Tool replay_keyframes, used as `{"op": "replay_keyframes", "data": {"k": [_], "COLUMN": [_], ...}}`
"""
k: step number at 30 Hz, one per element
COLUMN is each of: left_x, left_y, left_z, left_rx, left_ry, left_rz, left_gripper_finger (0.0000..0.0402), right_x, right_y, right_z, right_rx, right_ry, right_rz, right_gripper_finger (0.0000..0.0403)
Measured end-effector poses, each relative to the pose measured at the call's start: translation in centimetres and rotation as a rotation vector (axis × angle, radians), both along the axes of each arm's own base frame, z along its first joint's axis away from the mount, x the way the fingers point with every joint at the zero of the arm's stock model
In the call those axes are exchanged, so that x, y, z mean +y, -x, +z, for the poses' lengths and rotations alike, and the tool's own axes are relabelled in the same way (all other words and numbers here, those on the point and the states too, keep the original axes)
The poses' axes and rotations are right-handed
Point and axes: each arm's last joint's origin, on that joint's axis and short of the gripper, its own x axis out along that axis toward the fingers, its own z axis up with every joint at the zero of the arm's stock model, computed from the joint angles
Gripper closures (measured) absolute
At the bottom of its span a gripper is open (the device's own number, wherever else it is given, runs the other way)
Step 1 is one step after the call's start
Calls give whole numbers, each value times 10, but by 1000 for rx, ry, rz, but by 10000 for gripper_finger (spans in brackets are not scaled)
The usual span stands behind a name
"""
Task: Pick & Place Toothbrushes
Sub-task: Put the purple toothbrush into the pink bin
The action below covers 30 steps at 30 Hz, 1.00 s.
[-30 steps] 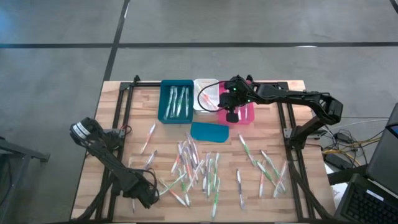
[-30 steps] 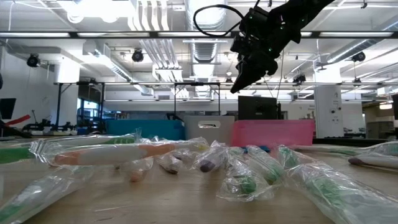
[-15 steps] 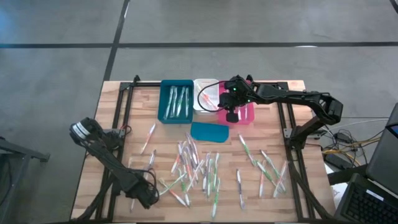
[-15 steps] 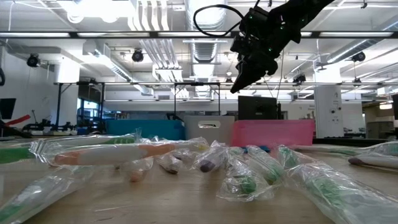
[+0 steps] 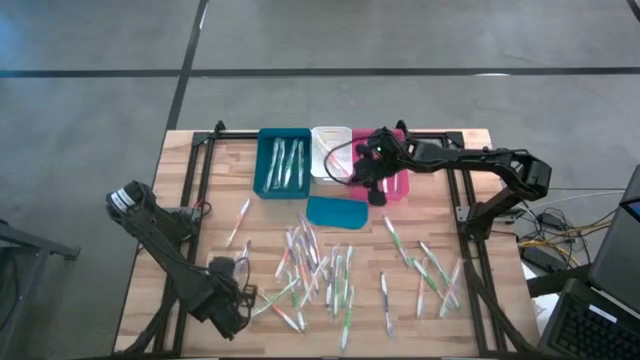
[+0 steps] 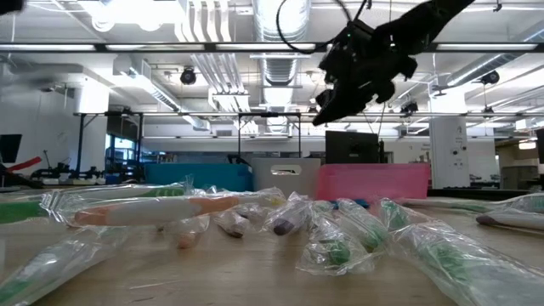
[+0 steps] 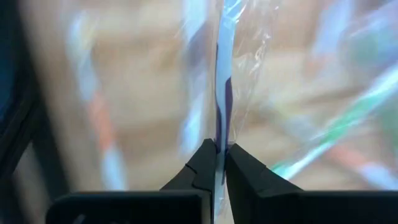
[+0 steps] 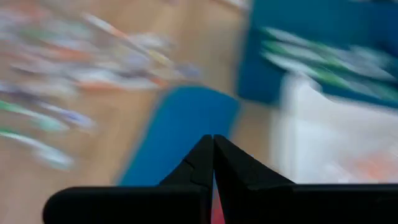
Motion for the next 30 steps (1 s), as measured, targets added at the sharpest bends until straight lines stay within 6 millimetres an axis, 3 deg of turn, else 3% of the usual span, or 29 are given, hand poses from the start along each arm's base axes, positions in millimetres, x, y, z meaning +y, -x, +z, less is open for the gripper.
{"op": "replay_keyframes", "data": {"k": [5, 10, 21, 30], "left_x": [10, 24, 60, 94], "left_y": [-13, -26, -55, -91], "left_z": [12, 17, 27, 31], "left_rx": [-264, -373, -354, -191], "left_ry": [-316, -585, -1037, -1084], "left_rz": [-151, -270, -386, -470], "left_gripper_finger": [374, 378, 378, 379], "right_x": [11, 21, 45, 41], "right_y": [-3, -6, -16, -17], "right_z": [-8, -12, -4, 2], "right_rx": [-142, -222, -357, -391], "right_ry": [-84, -85, -142, -193], "right_rz": [118, 136, 201, 160], "right_gripper_finger": [394, 394, 394, 365]}}
